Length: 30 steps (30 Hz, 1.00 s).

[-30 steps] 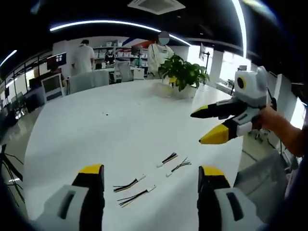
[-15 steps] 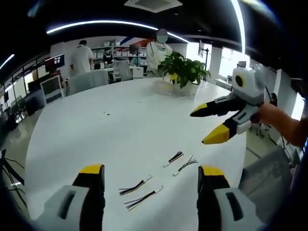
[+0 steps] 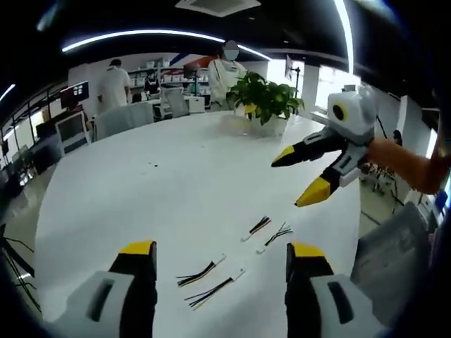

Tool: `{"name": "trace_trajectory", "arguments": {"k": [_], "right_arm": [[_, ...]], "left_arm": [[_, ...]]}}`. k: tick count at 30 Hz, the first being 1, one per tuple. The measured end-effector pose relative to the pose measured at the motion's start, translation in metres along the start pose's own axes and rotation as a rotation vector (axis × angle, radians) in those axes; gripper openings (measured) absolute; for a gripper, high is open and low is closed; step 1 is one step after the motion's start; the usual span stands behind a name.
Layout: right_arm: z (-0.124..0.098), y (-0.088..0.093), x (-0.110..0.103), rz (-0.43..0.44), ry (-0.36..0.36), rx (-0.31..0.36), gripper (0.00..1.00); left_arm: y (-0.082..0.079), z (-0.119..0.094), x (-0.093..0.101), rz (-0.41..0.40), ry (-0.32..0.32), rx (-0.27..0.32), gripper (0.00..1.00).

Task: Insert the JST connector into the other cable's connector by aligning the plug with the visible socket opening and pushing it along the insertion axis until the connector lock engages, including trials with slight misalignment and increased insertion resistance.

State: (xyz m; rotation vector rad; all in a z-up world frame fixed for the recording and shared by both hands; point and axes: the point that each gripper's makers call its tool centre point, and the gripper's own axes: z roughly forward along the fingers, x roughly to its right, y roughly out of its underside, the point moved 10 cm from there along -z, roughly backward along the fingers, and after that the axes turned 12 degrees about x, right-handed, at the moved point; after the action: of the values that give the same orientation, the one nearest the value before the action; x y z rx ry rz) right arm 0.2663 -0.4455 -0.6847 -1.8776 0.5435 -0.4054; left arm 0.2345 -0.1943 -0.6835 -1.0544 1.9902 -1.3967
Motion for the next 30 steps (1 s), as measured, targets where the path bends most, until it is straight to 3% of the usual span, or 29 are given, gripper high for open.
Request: {"name": "trace_trajectory", "arguments": {"k": [14, 25, 30], "right_arm": [[0.018, 0.013, 0.000, -0.021, -0.081, -0.018, 0.49], [0.027, 0.026, 0.008, 0.041, -0.118, 0.058, 0.42], [0.030, 0.033, 0.014, 0.026, -0.130, 0.040, 0.41]], "left_arm": [[0.014, 0.011, 0.001, -0.040, 0.022, -0.001, 0.71], [0.019, 0.020, -0.005, -0.046, 0.062, -0.001, 0.65], [0.024, 0.023, -0.010, -0.050, 0.069, 0.003, 0.63]]}}
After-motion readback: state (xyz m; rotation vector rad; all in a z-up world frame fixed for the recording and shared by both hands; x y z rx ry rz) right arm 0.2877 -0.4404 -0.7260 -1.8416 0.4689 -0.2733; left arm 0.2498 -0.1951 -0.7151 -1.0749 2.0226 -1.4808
